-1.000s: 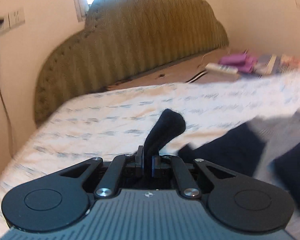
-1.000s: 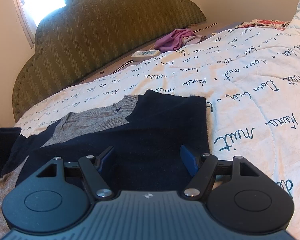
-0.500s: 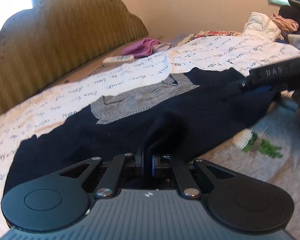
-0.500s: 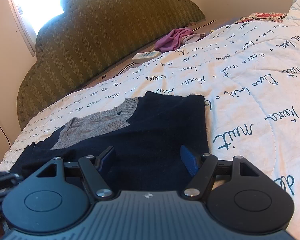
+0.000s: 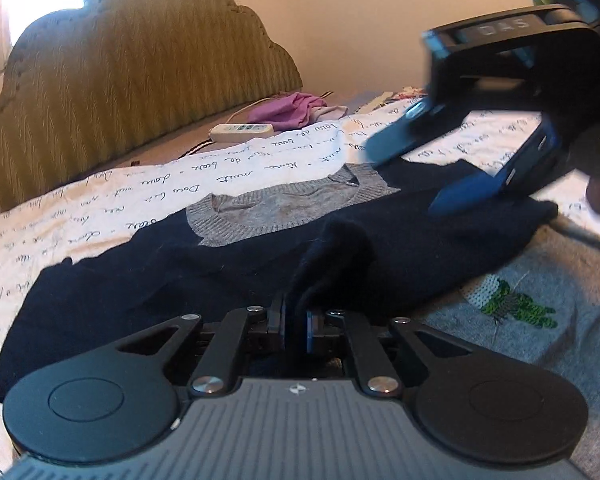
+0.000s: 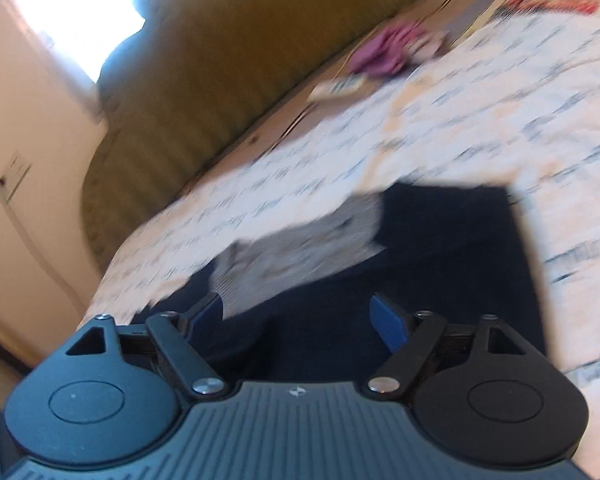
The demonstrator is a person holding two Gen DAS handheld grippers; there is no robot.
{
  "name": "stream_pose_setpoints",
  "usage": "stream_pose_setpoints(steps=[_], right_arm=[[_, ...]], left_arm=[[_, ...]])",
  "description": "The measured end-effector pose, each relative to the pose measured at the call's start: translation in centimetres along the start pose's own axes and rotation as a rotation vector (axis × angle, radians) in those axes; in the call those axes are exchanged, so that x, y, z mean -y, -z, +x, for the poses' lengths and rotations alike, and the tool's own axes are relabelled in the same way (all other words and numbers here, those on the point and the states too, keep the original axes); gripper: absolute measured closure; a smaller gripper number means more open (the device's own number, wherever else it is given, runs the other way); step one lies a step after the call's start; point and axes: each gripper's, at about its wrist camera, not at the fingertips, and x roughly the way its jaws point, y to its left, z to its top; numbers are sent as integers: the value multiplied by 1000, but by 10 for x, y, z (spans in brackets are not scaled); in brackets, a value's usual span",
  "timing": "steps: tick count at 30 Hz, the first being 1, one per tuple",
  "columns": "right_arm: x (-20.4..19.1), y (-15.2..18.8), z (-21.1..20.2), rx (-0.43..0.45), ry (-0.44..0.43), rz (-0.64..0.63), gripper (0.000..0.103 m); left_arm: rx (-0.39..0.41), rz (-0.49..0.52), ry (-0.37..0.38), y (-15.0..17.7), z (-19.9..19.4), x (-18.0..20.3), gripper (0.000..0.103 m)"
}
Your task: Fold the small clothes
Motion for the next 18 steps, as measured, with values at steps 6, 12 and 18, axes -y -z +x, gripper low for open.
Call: stream_pose_setpoints(steps=[6, 12, 18], right_arm=[[-3, 7, 48, -186, -124, 204, 20], [-7, -1, 66, -215, -138, 274, 21], [-16, 0, 77, -238, -47, 168, 94]], left_arm=[[20, -50, 34, 1, -3, -9, 94], [39, -85, 61, 2, -5, -16, 94], [75, -79, 47, 4, -13, -14, 40]])
